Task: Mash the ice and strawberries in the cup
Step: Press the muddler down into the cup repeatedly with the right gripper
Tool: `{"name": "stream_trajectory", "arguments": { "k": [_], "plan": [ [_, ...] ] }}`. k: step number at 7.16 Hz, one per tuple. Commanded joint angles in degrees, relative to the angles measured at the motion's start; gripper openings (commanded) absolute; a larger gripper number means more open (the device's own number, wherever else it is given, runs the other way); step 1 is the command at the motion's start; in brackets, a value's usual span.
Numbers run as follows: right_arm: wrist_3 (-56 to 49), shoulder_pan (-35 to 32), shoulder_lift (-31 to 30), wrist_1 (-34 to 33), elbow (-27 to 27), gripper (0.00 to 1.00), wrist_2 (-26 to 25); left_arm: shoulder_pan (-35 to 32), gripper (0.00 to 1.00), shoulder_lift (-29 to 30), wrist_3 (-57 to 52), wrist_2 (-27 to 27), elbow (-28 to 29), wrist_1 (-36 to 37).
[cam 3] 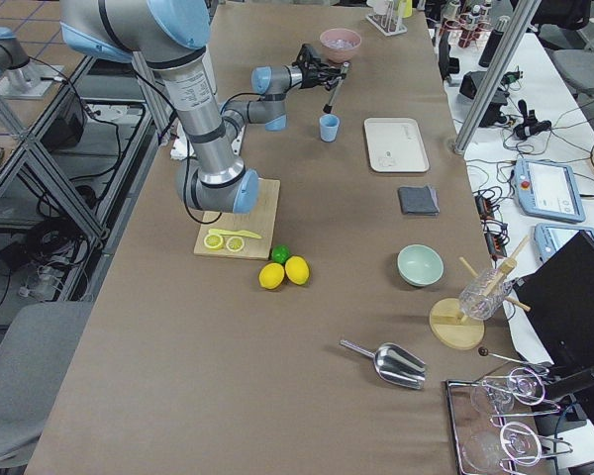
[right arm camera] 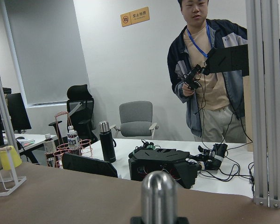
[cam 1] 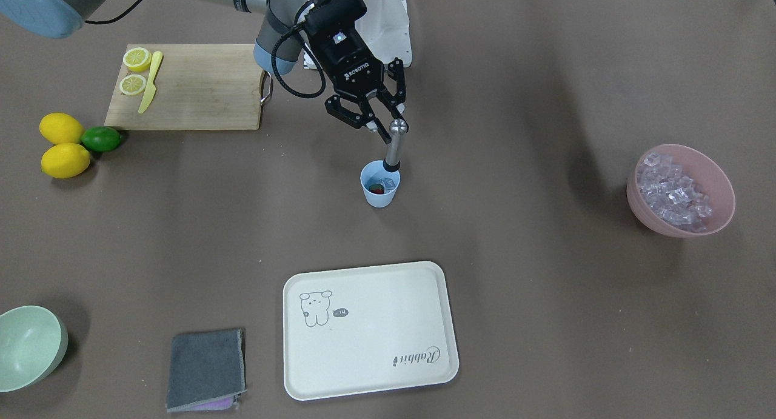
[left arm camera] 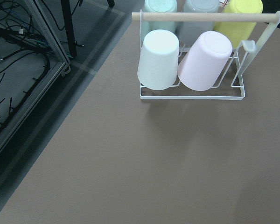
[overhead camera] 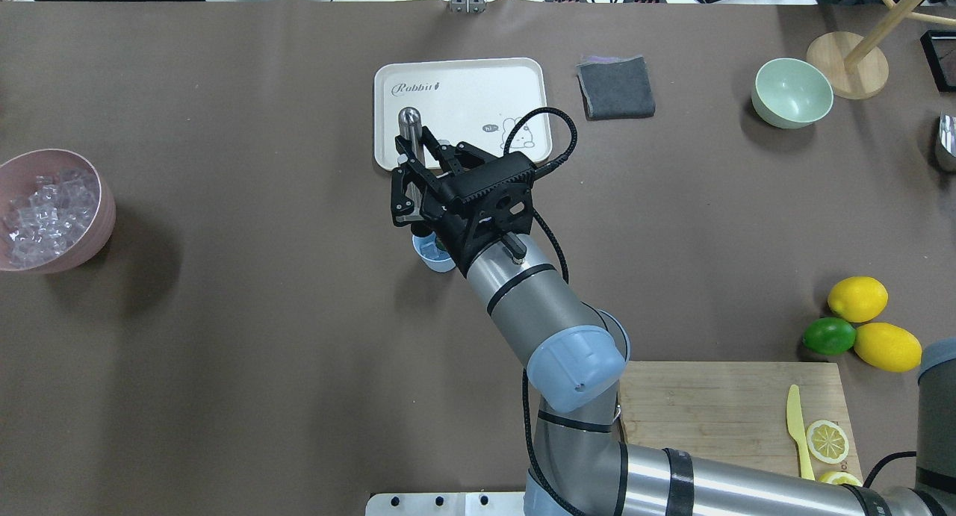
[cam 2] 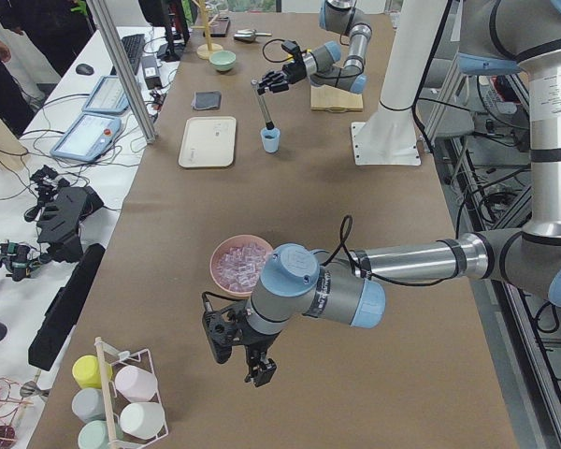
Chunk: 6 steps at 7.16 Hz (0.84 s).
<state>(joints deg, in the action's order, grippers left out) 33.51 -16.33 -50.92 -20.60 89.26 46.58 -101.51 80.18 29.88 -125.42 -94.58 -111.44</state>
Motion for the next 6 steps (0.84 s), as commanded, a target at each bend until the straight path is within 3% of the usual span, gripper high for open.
{"name": "stream_trajectory", "arguments": {
  "k": [1,6],
  "plan": [
    [-0.2,0.2,-0.9,0.1,-0.7,0.0,-0.2,0.0,0.98,-0.4,0.1,0.0,-0.3,-0.1],
    [0.0,2.4,-1.2,0.1,-5.7,0.0,-1.7,0.0,0.98,-0.5,-0.1,0.0,0.1,-0.2]
  ]
}}
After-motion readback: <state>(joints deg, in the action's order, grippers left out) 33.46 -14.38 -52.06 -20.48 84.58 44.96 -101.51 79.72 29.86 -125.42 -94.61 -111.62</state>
